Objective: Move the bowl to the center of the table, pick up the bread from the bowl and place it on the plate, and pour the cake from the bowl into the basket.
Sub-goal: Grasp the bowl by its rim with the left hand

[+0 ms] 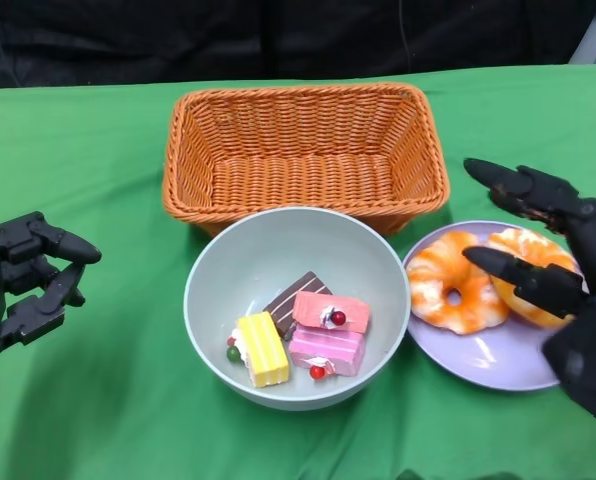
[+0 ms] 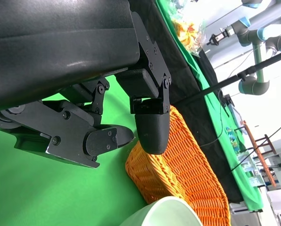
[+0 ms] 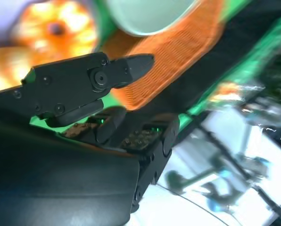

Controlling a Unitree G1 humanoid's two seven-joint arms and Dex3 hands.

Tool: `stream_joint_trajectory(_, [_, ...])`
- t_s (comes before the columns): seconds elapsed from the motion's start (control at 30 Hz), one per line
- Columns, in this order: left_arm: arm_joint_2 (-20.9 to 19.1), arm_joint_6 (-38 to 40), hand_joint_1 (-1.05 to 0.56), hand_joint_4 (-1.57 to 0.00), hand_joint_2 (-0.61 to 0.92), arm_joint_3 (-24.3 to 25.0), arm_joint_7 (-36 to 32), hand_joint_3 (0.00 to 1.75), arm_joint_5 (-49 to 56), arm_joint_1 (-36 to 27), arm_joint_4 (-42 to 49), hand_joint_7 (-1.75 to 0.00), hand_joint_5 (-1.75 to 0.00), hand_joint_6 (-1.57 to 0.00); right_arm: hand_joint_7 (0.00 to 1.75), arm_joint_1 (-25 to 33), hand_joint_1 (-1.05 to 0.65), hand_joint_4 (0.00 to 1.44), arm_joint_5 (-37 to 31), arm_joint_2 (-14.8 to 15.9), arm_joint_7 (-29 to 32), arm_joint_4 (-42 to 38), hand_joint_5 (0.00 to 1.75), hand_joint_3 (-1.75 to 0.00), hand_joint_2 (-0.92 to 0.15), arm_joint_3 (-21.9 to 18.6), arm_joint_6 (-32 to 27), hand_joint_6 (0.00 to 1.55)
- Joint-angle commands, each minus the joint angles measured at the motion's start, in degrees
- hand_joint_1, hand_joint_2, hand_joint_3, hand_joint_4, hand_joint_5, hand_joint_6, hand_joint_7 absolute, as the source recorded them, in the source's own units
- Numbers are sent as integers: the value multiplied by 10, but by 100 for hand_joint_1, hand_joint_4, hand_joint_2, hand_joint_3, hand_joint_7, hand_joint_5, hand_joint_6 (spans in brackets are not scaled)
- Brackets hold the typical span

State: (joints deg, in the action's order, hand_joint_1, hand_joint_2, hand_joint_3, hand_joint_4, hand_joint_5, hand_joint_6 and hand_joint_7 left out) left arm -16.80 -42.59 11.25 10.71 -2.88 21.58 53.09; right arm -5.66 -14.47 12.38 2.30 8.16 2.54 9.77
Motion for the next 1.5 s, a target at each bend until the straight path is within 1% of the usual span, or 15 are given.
stream_joint_trajectory(0.03, [-12,-27,-4,-86,79,0,14,49,-5,-7,-10,-82,-128,-93,21,3,-12,98,87,-33,-14,-39,41,-21,-91,-13,91,100])
stream_joint_trajectory(0.1, [-10,-33,-4,-87,79,0,21,45,-8,-10,-17,-74,-122,-95,32,2,-10,89,112,-46,-21,-58,79,-41,-83,-15,124,105])
stream_joint_trajectory(0.13, [-10,-35,-5,-86,80,-1,25,44,-8,-12,-22,-70,-119,-95,47,2,-10,86,125,-51,-27,-68,95,-57,-75,-16,139,101])
stream_joint_trajectory(0.2, [-10,-38,-5,-85,80,-3,29,42,-7,-17,-30,-67,-116,-95,73,0,-11,83,143,-58,-39,-84,112,-69,-70,-17,159,93])
stream_joint_trajectory(0.3, [-12,-49,-6,-84,80,-8,41,39,-5,-26,-45,-61,-110,-95,101,4,-16,78,184,-69,-61,-90,133,-72,-71,-19,155,84])
stream_joint_trajectory(0.33, [-14,-55,-10,-82,81,-10,49,33,-7,-29,-50,-54,-103,-93,110,6,-17,77,199,-72,-70,-88,142,-74,-72,-19,148,81])
stream_joint_trajectory(0.47, [-23,-83,-24,-79,90,-21,79,9,-7,-39,-68,-25,-76,-92,127,17,-19,73,249,-81,-104,-77,158,-83,-68,-23,127,73])
stream_joint_trajectory(0.6, [-37,-111,-38,-77,92,-34,87,6,15,-49,-91,-3,-33,-84,129,51,-19,75,217,-85,-99,-71,156,-76,-70,-22,147,71])
stream_joint_trajectory(0.67, [-45,-122,-42,-75,92,-45,100,6,15,-54,-103,-1,-24,-79,128,66,-19,75,203,-85,-98,-71,155,-73,-71,-23,161,71])
stream_joint_trajectory(0.73, [-59,-143,-47,-62,92,-60,119,7,22,-56,-112,0,-12,-65,128,77,-15,73,200,-85,-100,-72,155,-80,-68,-26,167,70])
stream_joint_trajectory(0.83, [-89,-192,-52,-52,92,-77,117,9,74,-51,-112,0,-5,-55,129,83,-12,71,202,-83,-103,-70,157,-89,-64,-31,167,68])
stream_joint_trajectory(0.97, [-114,-297,-54,-52,90,-64,15,5,244,-22,-92,-1,-3,-56,131,93,-11,70,189,-84,-98,-66,160,-95,-61,-32,167,68])
stream_joint_trajectory(1.17, [-137,-325,-49,-61,88,-84,-167,1,468,16,-98,-2,-6,-62,129,97,-9,70,173,-88,-90,-61,159,-98,-60,-31,161,69])
stream_joint_trajectory(1.4, [-179,-279,-50,-72,89,-201,-380,1,645,86,-78,-4,-6,-70,129,97,-12,70,168,-92,-88,-67,157,-96,-60,-29,163,68])
stream_joint_trajectory(1.5, [-188,-276,-49,-80,91,-262,-441,1,680,124,-53,-4,-6,-78,128,98,-10,69,168,-95,-87,-67,156,-96,-61,-28,160,68])
